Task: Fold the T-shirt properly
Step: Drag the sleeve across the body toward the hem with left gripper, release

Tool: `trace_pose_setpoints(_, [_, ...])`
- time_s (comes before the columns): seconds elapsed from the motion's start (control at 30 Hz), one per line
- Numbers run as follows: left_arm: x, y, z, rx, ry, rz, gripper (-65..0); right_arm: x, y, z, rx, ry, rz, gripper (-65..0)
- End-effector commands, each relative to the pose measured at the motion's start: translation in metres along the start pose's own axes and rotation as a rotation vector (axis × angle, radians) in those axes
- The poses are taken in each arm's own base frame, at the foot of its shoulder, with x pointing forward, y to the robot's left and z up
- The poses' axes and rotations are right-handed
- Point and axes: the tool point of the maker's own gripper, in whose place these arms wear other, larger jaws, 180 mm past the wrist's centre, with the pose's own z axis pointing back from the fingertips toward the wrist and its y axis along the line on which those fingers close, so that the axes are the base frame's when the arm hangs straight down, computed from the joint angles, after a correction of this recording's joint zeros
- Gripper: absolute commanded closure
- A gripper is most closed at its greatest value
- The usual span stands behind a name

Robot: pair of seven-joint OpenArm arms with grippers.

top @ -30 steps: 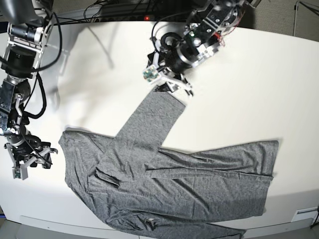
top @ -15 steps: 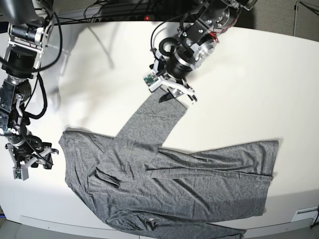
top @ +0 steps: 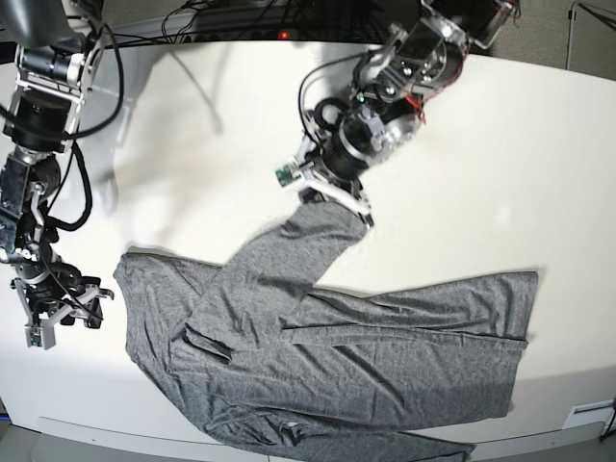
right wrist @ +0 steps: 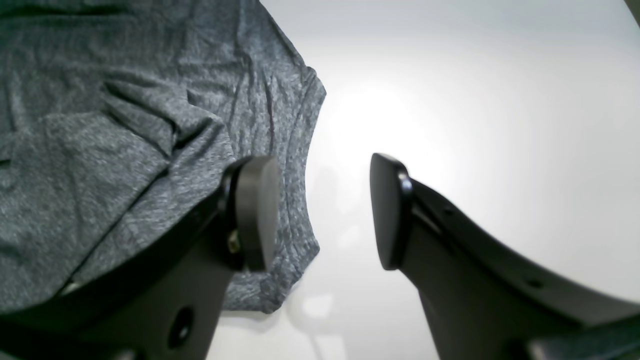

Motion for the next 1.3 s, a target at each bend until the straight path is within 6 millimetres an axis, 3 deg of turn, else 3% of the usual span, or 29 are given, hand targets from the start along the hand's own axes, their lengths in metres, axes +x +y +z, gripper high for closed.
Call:
trace_pose_setpoints(0.0, [0.023, 0.021, -0.003, 0.040, -0.065, 0.005, 0.0, 0.030, -0.009, 0.004, -0.012, -0.078, 0.013, -29.9])
trace_pose_setpoints(0.2, [0.041, 0.084, -0.013, 0.119, -0.034, 0.023, 0.0, 0.030, -0.009, 0.004, -0.012, -0.078, 0.013, -29.9])
trace_pose_setpoints(0.5, [0.070, 0.150, -0.014, 0.198, -0.075, 0.022, 0.0, 0.026, -0.004, 0.002, -0.005, -0.060, 0.007, -29.9])
trace_pose_setpoints(0.63, [0.057, 0.176, -0.023, 0.206, -0.028, 0.033, 0.0, 0.021, 0.002, 0.000, 0.006, -0.043, -0.003, -29.9])
trace_pose_setpoints(0.87, [-0.003, 0.231, -0.042, 0.239, 0.175, 0.014, 0.0, 0.020, 0.010, -0.003, 0.020, -0.051, -0.015, -29.9])
trace_pose_setpoints(1.13, [-0.021, 0.319, -0.021, 0.357, 0.253, -0.010, 0.0, 0.017, 0.023, -0.007, 0.040, -0.051, -0.035, -29.9])
trace_pose_setpoints(1.27, [-0.026, 0.343, -0.009, 0.383, 0.232, 0.037, 0.0, 0.016, 0.027, -0.008, 0.047, -0.051, -0.040, -29.9])
